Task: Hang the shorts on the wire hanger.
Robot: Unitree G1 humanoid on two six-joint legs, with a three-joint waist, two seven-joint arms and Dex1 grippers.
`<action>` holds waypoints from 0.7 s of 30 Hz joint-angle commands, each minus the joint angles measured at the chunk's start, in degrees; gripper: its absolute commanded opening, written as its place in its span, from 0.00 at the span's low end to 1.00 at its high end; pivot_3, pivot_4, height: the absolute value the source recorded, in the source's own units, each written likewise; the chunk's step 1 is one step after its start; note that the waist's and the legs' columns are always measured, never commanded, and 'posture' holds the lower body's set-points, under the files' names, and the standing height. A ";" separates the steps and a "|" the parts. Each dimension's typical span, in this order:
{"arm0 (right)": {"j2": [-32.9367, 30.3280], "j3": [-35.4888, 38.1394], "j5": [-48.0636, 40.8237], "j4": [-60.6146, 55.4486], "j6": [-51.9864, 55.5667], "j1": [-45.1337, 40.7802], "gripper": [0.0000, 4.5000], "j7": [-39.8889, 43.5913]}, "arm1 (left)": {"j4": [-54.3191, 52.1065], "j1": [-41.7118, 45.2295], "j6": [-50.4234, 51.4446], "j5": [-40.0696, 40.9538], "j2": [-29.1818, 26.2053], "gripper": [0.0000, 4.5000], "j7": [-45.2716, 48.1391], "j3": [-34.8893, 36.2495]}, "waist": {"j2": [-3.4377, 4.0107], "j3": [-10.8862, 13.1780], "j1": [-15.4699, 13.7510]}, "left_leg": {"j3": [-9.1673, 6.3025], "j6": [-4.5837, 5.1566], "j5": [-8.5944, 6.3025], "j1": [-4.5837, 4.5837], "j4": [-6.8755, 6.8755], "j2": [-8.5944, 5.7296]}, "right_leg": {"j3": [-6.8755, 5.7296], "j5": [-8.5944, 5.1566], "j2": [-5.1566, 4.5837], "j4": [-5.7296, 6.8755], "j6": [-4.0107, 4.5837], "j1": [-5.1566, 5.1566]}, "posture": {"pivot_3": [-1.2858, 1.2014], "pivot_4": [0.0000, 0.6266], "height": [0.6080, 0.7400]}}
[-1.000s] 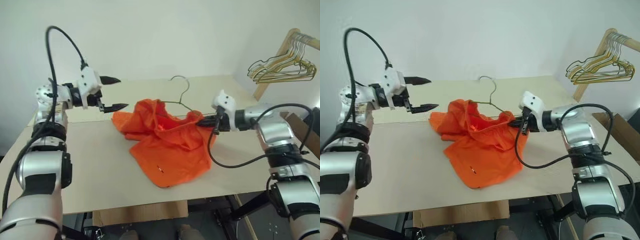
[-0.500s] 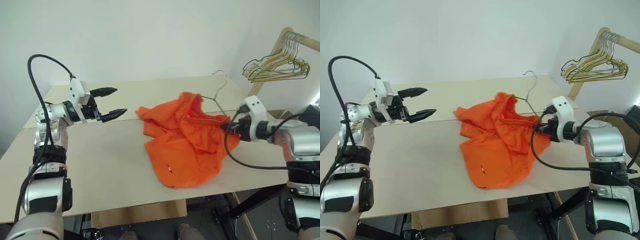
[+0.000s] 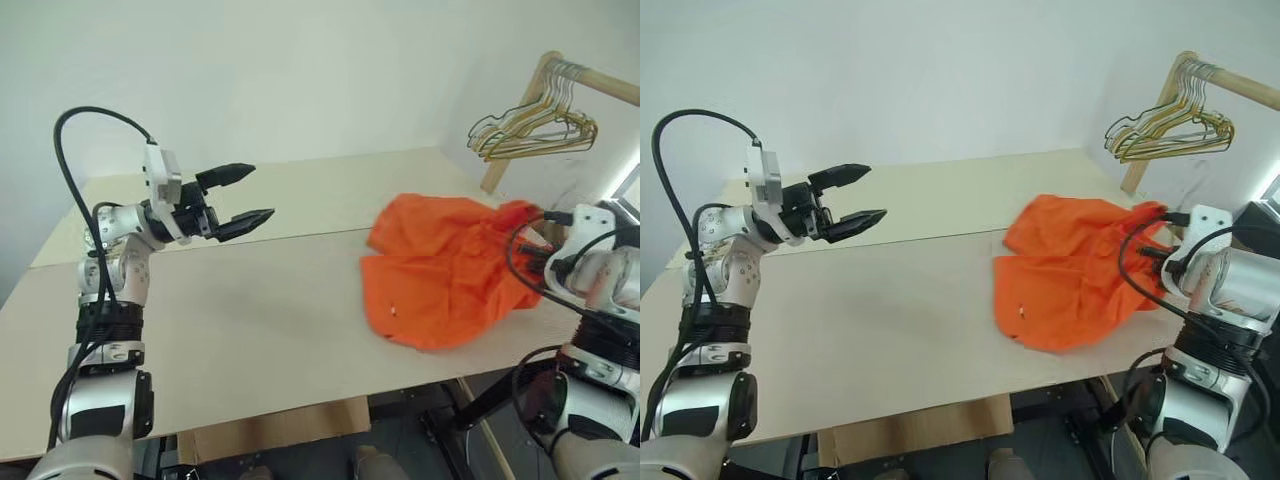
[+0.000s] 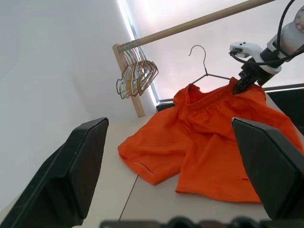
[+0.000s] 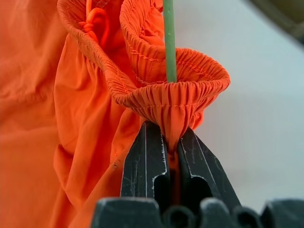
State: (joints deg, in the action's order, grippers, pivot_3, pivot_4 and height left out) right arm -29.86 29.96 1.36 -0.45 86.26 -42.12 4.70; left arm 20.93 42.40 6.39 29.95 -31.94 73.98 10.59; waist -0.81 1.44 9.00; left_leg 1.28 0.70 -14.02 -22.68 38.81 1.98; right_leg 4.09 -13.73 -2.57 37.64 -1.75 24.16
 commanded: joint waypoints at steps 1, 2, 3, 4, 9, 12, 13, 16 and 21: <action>1.14 -0.03 4.10 -2.34 -3.52 -3.14 0.00 -7.12 | -2.37 0.17 1.74 3.48 0.55 1.00 -0.31 1.94 | 0.00 0.00 0.86 | -0.01 0.00 0.00 0.01 0.00 0.00 | 0.00 0.00 0.00 0.00 0.00 -0.01 | 0.45 0.00 1.00; 1.65 0.37 4.97 -2.04 -5.16 -3.89 0.00 -9.15 | -2.54 0.05 1.77 3.63 0.77 1.00 -0.72 1.98 | 0.01 0.00 1.34 | -0.01 0.00 0.00 0.02 0.00 0.00 | 0.02 0.00 0.00 0.01 0.00 -0.02 | 0.45 0.00 1.00; 1.97 0.94 5.52 -1.42 -6.27 -4.85 0.00 -10.73 | -2.78 -0.07 2.03 3.82 1.02 1.00 -1.10 2.04 | 0.03 -0.01 1.67 | -0.01 0.00 0.00 0.03 0.00 -0.01 | 0.04 0.00 0.00 0.01 -0.01 -0.03 | 0.45 0.00 1.00; 2.35 1.69 6.01 -0.57 -7.90 -5.92 0.00 -12.49 | -3.08 -0.18 2.20 3.97 1.30 1.00 -1.49 2.12 | 0.05 0.00 1.90 | 0.00 0.00 0.00 0.05 0.00 -0.01 | 0.08 0.01 0.00 0.02 -0.01 -0.03 | 0.45 0.00 1.00; 3.30 5.06 5.61 7.26 -18.68 -11.90 0.00 -19.47 | -5.26 -1.40 3.76 4.48 2.10 1.00 -3.44 1.92 | 0.07 0.00 3.15 | -0.03 0.00 0.00 0.09 -0.05 -0.02 | 0.10 0.01 0.00 0.00 -0.01 -0.08 | 0.45 0.00 1.00; 2.92 6.48 4.61 14.55 -25.52 -15.96 0.00 -23.02 | -6.85 -2.60 3.96 4.43 2.23 1.00 -3.92 1.50 | 0.07 0.00 3.86 | -0.03 0.00 0.00 0.23 -0.11 -0.01 | 0.15 0.00 0.00 -0.01 -0.01 -0.17 | 0.45 0.00 1.00; 2.36 6.44 4.34 17.20 -27.40 -17.10 0.00 -23.63 | -7.30 -2.94 3.97 4.33 2.26 1.00 -4.19 1.45 | 0.07 0.00 4.11 | -0.02 0.00 0.00 0.27 -0.12 -0.02 | 0.16 0.00 0.00 -0.01 -0.01 -0.20 | 0.45 0.00 1.00; 0.31 6.78 3.17 25.40 -33.33 -20.38 0.00 -25.33 | -8.67 -3.98 4.48 4.69 2.27 1.00 -4.94 1.69 | 0.11 0.03 4.42 | -0.02 0.00 0.00 0.35 -0.17 -0.02 | 0.20 0.00 0.00 -0.04 -0.02 -0.28 | 0.46 0.00 1.00; -5.10 6.46 0.39 40.61 -43.06 -25.91 0.00 -26.00 | -10.48 -5.85 4.81 4.72 1.59 1.00 -5.62 2.05 | 0.22 0.10 4.42 | 0.08 0.00 0.00 0.39 -0.25 -0.04 | 0.27 0.00 0.00 -0.11 -0.03 -0.31 | 0.47 0.00 1.00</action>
State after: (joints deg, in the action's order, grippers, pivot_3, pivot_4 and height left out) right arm -32.76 36.61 2.78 38.53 47.96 -65.09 -20.75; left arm 12.59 36.37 11.11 33.73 -29.43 68.84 11.53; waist -0.59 1.53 13.41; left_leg 1.38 0.70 -14.02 -22.28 38.54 1.94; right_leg 4.37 -13.74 -2.58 37.51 -1.78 23.85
